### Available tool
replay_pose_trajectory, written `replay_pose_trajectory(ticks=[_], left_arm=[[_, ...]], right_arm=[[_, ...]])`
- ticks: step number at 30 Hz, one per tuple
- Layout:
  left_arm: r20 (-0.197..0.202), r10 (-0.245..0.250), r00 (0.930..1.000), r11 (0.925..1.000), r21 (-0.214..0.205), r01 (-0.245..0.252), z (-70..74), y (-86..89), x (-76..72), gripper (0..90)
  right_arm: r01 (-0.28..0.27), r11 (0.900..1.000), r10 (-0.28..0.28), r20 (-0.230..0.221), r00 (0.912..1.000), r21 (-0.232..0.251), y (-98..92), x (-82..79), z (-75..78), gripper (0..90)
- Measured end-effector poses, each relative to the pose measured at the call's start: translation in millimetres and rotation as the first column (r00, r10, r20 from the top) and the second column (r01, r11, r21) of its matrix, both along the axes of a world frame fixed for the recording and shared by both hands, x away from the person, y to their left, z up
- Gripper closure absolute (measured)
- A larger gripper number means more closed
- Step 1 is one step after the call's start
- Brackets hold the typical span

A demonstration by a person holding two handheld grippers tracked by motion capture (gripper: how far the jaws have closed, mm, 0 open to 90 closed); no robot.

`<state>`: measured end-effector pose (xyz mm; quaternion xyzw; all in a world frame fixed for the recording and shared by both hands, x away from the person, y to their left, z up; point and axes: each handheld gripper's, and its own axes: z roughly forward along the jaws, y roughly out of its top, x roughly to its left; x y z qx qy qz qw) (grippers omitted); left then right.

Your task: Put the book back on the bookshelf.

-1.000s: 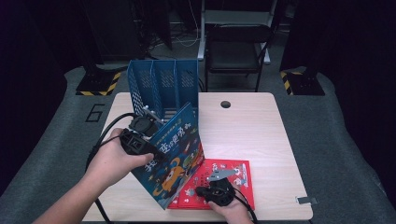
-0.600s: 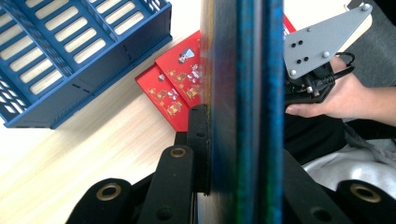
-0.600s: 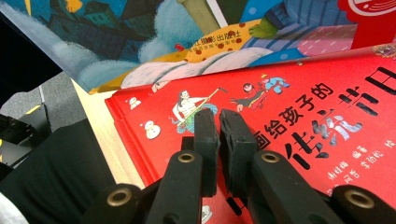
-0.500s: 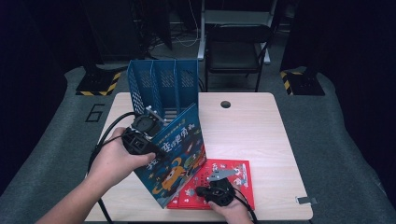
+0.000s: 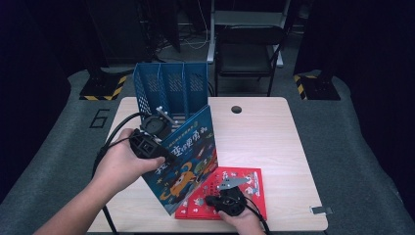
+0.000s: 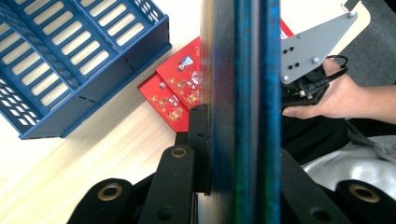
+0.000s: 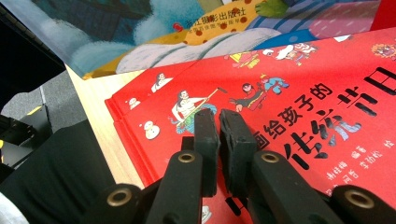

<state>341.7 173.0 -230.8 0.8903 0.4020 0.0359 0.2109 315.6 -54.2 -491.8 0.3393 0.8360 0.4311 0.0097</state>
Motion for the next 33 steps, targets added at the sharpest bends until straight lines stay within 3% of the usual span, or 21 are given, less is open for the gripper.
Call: replay_pose_trajectory(ticks=[6,11,19,27,31,33], left_arm=[[0.003,-0.007,1.0,1.0,0.002,0.007,-2.2,-3.5,1.0,82.4],[0.0,-0.031,0.9995,0.999,0.032,0.031,-9.7,-9.7,2.7,82.4],[0.013,-0.075,0.9971,0.9971,0.014,0.075,-8.6,-21.9,4.1,82.3],[0.015,-0.1,0.9949,0.9944,0.036,0.099,-11.2,-28.1,3.2,81.9],[0.02,-0.098,0.995,0.9951,0.017,0.098,-11.2,-27.2,2.1,81.1],[0.023,-0.091,0.9956,0.9957,-0.017,0.092,-10.7,-26.0,1.6,79.3]], right_arm=[[0.0,1.0,0.0,0.002,1.0,0.001,-0.2,0.0,0.0,85.4],[0.0,1.0,0.0,-0.003,1.0,0.002,-0.7,0.7,-0.1,85.4],[0.005,1.0,-0.005,0.003,1.0,0.005,-1.1,0.7,-0.2,84.9],[0.011,0.9999,-0.011,0.001,0.9999,0.005,-2.2,0.6,-0.1,84.6],[0.014,0.9999,-0.014,0.011,0.9998,0.002,-3.0,1.3,-0.5,84.7],[0.011,0.9999,-0.011,0.011,0.9999,0.003,-2.9,1.2,-0.6,84.7]])
